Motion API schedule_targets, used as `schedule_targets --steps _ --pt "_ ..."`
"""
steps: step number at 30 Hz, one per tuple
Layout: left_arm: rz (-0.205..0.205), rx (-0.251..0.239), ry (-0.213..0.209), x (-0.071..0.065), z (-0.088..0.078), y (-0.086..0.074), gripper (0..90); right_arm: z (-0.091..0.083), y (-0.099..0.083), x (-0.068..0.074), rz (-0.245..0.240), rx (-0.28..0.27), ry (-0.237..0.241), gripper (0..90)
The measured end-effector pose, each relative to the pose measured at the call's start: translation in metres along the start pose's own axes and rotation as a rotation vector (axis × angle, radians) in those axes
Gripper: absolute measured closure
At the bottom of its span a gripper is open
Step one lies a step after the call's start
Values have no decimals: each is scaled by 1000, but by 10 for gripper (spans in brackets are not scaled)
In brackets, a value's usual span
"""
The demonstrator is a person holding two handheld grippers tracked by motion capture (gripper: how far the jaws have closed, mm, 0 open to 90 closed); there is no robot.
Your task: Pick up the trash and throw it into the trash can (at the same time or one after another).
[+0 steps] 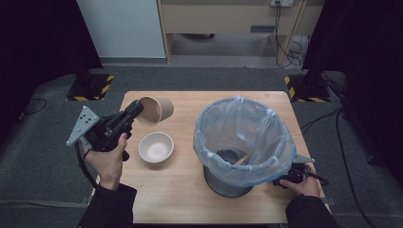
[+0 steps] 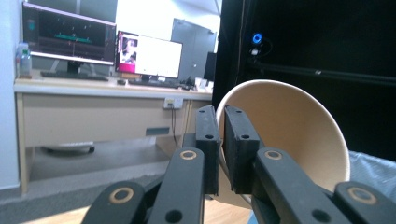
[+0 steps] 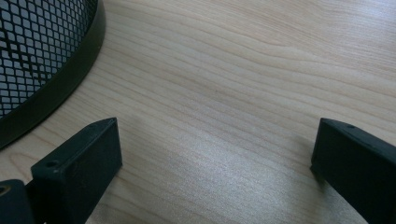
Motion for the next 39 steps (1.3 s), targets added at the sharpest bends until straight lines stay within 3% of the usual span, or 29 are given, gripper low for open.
schedule_targets --steps 13,22,33,39 --pt "9 -79 -75 -33 -4 27 845 0 0 0 0 0 0 19" --pt "15 -89 -134 -62 15 37 845 0 0 0 0 0 0 19" --pt "37 -50 -225 -109 48 30 844 0 0 0 0 0 0 20" --pt "34 -3 -264 -128 67 14 844 0 0 0 0 0 0 19"
Point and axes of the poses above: each handheld gripper's, and its own axes: z roughly forward along the jaws, y roughly out of its top, x roughly to its left, the point moved 10 cm from there along z, roughly forward along the jaws, and after that the axes turned 2 degrees about -z, right-handed, at the moved point
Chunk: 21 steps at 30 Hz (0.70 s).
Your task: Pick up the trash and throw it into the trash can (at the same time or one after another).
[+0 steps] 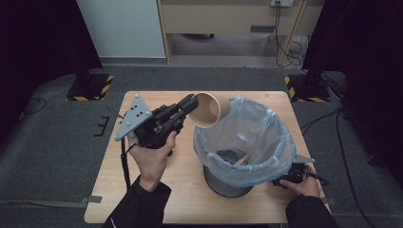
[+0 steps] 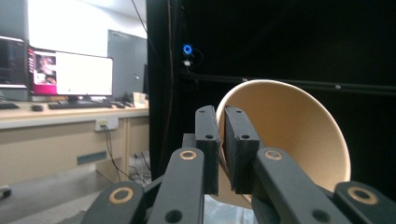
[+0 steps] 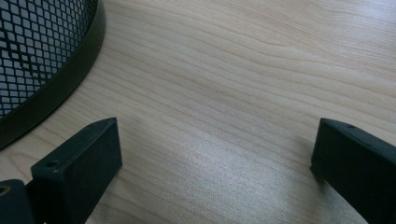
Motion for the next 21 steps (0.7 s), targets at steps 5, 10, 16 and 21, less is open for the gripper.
schedule_targets --steps 5,10,16,21 --pt "-12 54 -32 -10 21 -18 844 0 0 0 0 0 0 20" --pt "-16 116 -78 -19 39 -33 838 0 0 0 0 0 0 19" --pt "-35 164 -124 -23 45 -46 691 0 0 0 0 0 0 19" --pt "-32 144 -63 -1 25 -39 638 0 0 0 -1 -2 1 19"
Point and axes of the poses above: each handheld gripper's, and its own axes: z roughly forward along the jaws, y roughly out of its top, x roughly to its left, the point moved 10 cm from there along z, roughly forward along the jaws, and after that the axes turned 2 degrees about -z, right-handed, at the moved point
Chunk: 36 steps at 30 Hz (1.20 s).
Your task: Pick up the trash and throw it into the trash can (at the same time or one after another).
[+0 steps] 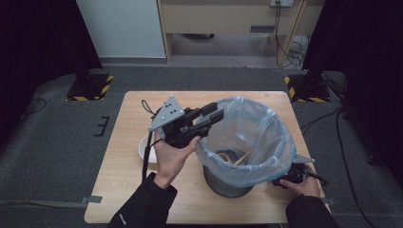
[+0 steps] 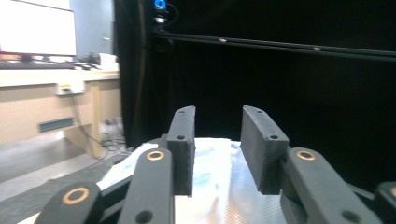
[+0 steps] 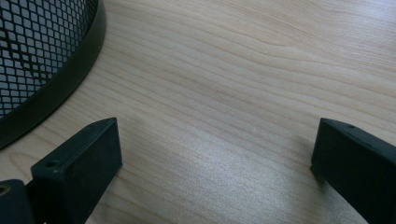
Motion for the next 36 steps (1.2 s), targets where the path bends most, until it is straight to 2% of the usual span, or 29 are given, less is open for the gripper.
schedule_targets --steps 7,13,21,26,28,30,36 --pt "6 14 134 44 -43 -3 578 0 0 0 1 0 0 20" --pt "2 77 247 82 -77 -28 528 0 0 0 1 0 1 20" --pt "-49 194 413 138 -114 -88 441 0 0 0 1 0 0 20" --pt "-116 279 528 177 -134 -136 388 0 0 0 1 0 0 20" --pt "-138 309 554 189 -139 -152 380 0 0 0 1 0 0 20" --pt "-162 361 582 201 -143 -172 378 0 0 0 1 0 0 20" --pt "-188 455 634 219 -150 -208 373 0 0 0 1 0 1 20"
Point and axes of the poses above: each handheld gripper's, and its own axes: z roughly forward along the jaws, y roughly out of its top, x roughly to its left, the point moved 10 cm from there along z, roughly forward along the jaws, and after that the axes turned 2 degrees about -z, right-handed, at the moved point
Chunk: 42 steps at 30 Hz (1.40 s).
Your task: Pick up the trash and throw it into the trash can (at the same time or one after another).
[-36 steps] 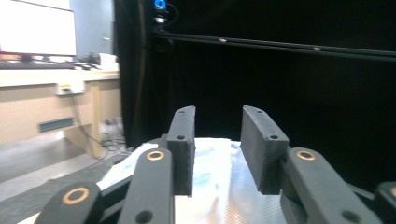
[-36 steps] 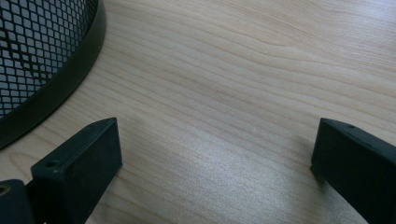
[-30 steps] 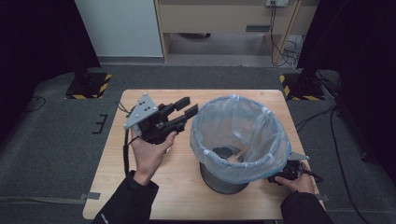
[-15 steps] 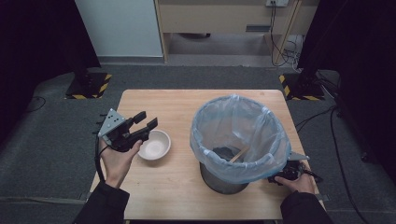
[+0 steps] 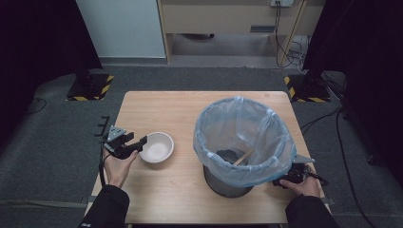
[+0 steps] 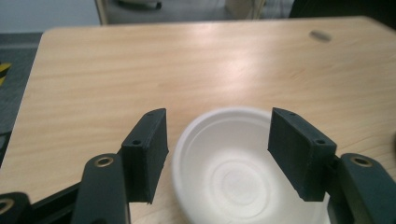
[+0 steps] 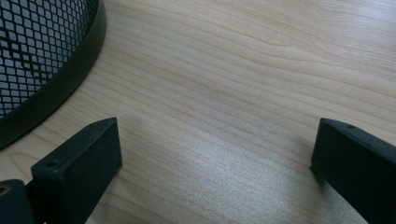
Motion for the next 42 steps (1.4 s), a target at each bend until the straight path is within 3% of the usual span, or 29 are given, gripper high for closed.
schedule_targets --steps 4,11,22,27,31,35,37,42 --pt "-13 43 32 12 9 -14 371 0 0 0 0 0 0 20" --pt "-17 138 42 19 24 -36 378 0 0 0 -4 0 2 20" --pt "-30 248 13 12 31 -54 684 0 0 0 -4 0 2 20" --pt "-75 216 -28 4 27 -46 781 0 0 0 -3 2 3 20" --pt "-59 187 -51 -3 22 -38 806 0 0 0 -3 0 2 20" --pt "-62 126 -83 -12 13 -23 829 0 0 0 -3 0 2 20" --pt "-37 96 -79 -14 8 -15 834 0 0 0 -4 0 3 20" --pt "-23 26 -85 -19 -6 2 835 0 0 0 -5 0 3 20"
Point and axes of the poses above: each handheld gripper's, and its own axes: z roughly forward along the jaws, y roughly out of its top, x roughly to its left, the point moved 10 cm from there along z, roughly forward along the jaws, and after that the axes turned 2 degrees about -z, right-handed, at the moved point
